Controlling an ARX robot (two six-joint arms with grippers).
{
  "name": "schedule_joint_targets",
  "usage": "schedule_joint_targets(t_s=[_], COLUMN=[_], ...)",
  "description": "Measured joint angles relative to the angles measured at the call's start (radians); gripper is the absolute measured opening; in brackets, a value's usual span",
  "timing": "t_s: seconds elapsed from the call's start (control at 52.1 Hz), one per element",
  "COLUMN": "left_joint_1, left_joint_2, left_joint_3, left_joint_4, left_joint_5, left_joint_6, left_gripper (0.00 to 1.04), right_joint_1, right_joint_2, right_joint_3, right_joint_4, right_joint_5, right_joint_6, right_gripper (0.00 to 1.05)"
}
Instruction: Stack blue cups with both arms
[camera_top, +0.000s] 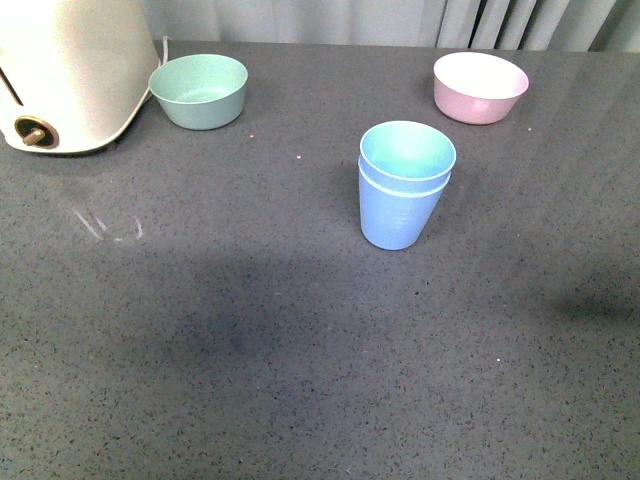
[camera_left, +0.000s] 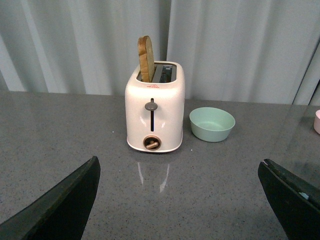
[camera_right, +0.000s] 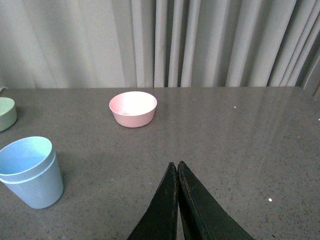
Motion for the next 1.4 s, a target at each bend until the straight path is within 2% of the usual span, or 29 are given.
schedule_joint_targets(t_s=[0.595,1.037,1.114,1.344,1.402], left_joint_1=[0.0,0.0,0.0,0.0,0.0], left_joint_2=[0.0,0.0,0.0,0.0,0.0], left_joint_3=[0.0,0.0,0.0,0.0,0.0], left_joint_4=[0.0,0.0,0.0,0.0,0.0], left_joint_5=[0.0,0.0,0.0,0.0,0.0], left_joint_6=[0.0,0.0,0.0,0.0,0.0], left_gripper=[0.96,0.96,0.96,0.96,0.96], right_joint_1=[0.0,0.0,0.0,0.0,0.0], right_joint_2=[-0.339,-0.462,-0.59,-0.626,-0.626], right_joint_3=[-0.001,0.0,0.0,0.0,0.0], right_joint_4=[-0.319,-0.444,-0.599,-0.612,-0.612], right_joint_5=[0.0,0.0,0.001,0.0,0.0], right_joint_6=[0.0,0.0,0.0,0.0,0.0], right_gripper=[0.02,0.02,0.02,0.02,0.07])
